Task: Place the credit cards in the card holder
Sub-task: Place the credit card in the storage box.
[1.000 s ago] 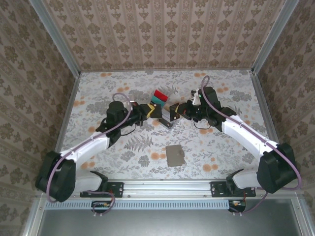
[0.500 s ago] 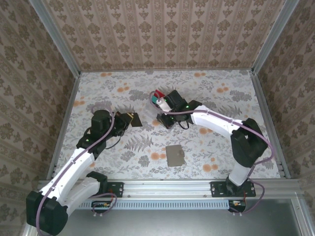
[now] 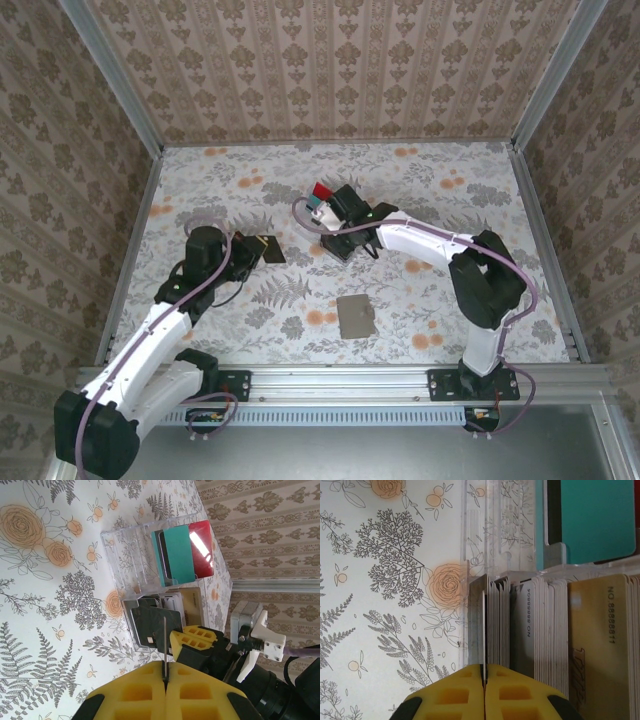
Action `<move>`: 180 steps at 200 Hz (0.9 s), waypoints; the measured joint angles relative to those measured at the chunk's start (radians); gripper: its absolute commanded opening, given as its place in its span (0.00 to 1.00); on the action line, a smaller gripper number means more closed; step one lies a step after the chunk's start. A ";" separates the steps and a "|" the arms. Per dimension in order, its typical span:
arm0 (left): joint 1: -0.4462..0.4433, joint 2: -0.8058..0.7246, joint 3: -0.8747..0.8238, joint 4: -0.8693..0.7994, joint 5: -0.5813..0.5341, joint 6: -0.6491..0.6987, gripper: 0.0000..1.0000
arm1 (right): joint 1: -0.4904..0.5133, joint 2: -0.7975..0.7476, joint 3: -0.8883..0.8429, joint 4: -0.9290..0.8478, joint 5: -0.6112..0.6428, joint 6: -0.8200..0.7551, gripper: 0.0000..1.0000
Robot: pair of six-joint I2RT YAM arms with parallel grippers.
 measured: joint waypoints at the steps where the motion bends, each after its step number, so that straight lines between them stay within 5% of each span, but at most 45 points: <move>1: 0.000 0.000 0.000 0.000 0.000 0.000 0.00 | 0.000 0.001 0.000 0.001 0.000 -0.002 0.08; 63: 0.000 0.000 -0.007 0.000 0.000 0.000 0.00 | 0.007 0.041 -0.003 0.060 0.004 -0.043 0.10; 90: 0.000 0.000 -0.012 0.000 0.000 0.000 0.00 | 0.010 0.042 -0.006 0.079 0.024 -0.066 0.20; 146: 0.006 0.000 -0.021 0.001 0.001 0.000 0.00 | 0.012 0.042 -0.020 0.107 0.046 -0.082 0.16; 180: 0.006 0.000 -0.021 0.002 0.004 0.000 0.00 | 0.016 0.041 -0.021 0.106 0.046 -0.086 0.22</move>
